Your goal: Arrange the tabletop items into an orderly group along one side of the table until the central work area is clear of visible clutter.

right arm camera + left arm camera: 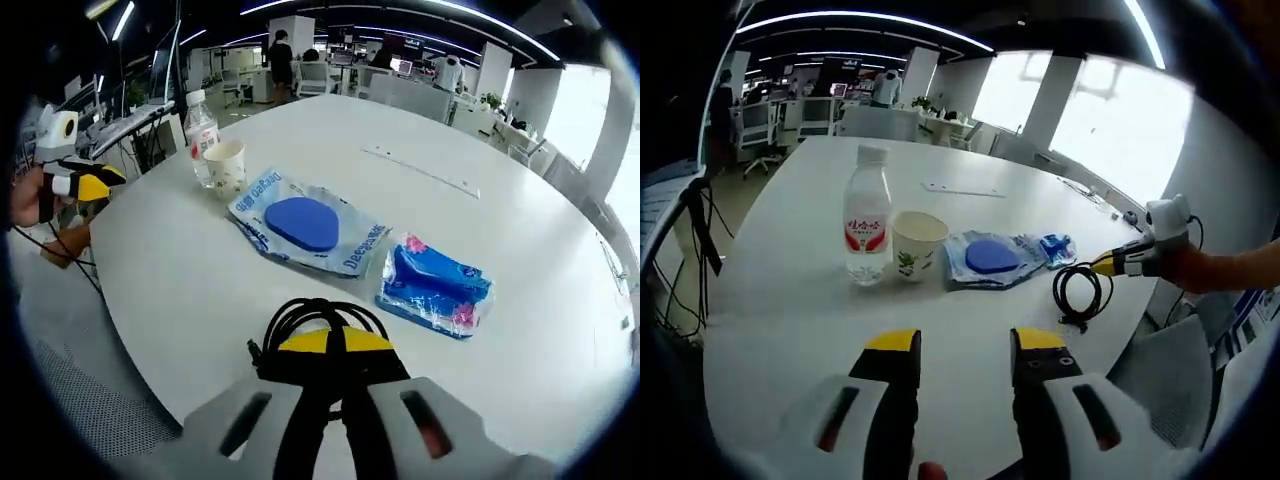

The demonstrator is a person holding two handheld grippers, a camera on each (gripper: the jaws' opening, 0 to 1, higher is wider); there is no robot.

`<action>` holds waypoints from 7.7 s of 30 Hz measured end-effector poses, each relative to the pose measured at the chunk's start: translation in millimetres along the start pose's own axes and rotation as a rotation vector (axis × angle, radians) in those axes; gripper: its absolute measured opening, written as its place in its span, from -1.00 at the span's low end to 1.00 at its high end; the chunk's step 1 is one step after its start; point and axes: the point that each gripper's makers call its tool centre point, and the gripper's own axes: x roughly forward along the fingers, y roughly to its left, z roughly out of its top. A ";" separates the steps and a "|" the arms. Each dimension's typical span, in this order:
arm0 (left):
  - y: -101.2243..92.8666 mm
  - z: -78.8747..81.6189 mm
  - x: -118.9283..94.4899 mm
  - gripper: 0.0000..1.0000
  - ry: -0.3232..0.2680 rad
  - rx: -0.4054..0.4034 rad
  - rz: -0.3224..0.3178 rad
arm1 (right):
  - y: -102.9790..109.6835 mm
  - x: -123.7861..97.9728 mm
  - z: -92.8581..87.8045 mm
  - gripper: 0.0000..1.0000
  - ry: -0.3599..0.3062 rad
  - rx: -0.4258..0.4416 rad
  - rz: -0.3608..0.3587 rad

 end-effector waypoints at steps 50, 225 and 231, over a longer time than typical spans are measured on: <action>-2.6 -1.0 5.0 -0.30 0.017 0.000 0.018 | -36.1 17.3 -13.4 -1.00 0.051 0.225 0.004; -5.2 22.5 18.5 -0.20 0.020 0.054 0.065 | -91.9 -24.2 -7.3 -0.40 -0.131 0.167 0.100; -5.7 14.3 15.9 -0.17 0.031 0.064 0.061 | -65.1 -27.1 -14.0 -0.32 -0.125 0.126 0.146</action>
